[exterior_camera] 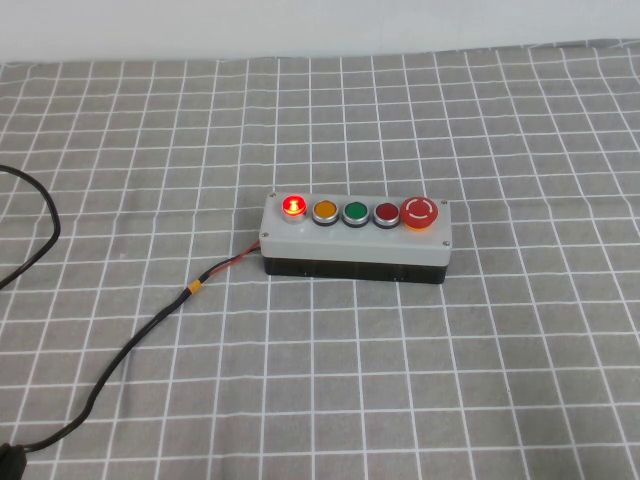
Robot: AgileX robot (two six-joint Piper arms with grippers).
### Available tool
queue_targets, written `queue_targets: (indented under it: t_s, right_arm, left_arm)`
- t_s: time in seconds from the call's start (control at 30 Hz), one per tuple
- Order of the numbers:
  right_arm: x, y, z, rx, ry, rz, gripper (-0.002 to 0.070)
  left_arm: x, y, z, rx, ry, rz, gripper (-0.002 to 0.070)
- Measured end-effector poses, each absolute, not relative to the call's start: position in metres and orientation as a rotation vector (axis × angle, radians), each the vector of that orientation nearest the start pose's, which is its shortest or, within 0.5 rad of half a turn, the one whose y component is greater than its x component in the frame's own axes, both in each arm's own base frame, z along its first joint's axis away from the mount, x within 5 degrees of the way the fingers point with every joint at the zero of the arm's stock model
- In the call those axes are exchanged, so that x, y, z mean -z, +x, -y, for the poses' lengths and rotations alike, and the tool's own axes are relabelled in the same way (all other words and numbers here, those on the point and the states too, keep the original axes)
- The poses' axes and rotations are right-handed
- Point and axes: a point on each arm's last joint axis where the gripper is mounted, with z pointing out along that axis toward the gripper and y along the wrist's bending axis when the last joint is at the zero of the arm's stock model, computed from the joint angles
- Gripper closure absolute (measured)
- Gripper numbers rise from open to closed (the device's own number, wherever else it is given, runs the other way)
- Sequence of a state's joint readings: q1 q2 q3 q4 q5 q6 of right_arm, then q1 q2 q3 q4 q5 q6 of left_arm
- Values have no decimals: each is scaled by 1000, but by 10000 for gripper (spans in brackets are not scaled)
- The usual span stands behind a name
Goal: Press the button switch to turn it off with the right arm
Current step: 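Press the lit red button on the button box to turn it off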
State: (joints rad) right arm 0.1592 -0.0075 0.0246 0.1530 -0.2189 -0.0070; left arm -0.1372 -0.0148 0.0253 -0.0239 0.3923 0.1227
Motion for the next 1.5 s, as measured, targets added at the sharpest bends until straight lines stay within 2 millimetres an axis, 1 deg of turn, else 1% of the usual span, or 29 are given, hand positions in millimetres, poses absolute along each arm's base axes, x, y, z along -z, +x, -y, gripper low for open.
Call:
queue_targets:
  t_s: [0.07,0.2,0.27,0.3,0.37,0.43,0.53,0.6,0.7,0.8,0.87,0.97,1.07,1.17,1.27,1.4,1.5]
  right_arm:
    - [-235,50,-3,-233,32,-1168,692]
    - [-259,35,3,-226,75,-851,692]
    - [-267,30,5,-227,85,-784,692]
    - [-274,28,5,-244,92,-770,692]
    - [-292,23,5,-278,95,-772,692]
    - [-314,17,4,-327,93,-812,692]
    - [-346,7,2,-378,79,-924,692]
    - [-362,10,-1,-386,65,-1038,692]
    - [-379,25,-6,-384,47,-1233,692]
    - [-391,49,-11,-374,38,-1378,692]
    - [-397,68,-14,-341,17,-1434,692]
    - [-402,93,-17,-324,16,-1425,692]
    - [-406,115,-19,-378,85,-1378,692]
    - [-401,139,-22,-409,134,-1426,692]
    - [-391,164,-30,-408,106,-1573,692]
    - [-382,194,-52,-379,-73,-1791,692]
    - [-380,218,-77,-370,-276,-1944,692]
  left_arm:
    - [-170,51,8,34,230,-1872,678]
    - [-170,51,8,34,230,-1872,678]
    - [-170,51,8,34,230,-1872,678]
    - [-170,51,8,34,230,-1872,678]
    - [-170,51,8,34,230,-1872,678]
    - [-170,51,8,34,230,-1872,678]
    - [-170,51,8,34,230,-1872,678]
    - [-170,51,8,34,230,-1872,678]
    - [-170,51,8,34,230,-1872,678]
    - [-170,51,8,34,230,-1872,678]
    - [-170,51,8,34,230,-1872,678]
    - [-170,51,8,34,230,-1872,678]
    - [-170,51,8,34,230,-1872,678]
    - [-170,51,8,34,230,-1872,678]
    - [-170,51,8,34,230,-1872,678]
    - [-170,51,8,34,230,-1872,678]
    - [-170,51,8,34,230,-1872,678]
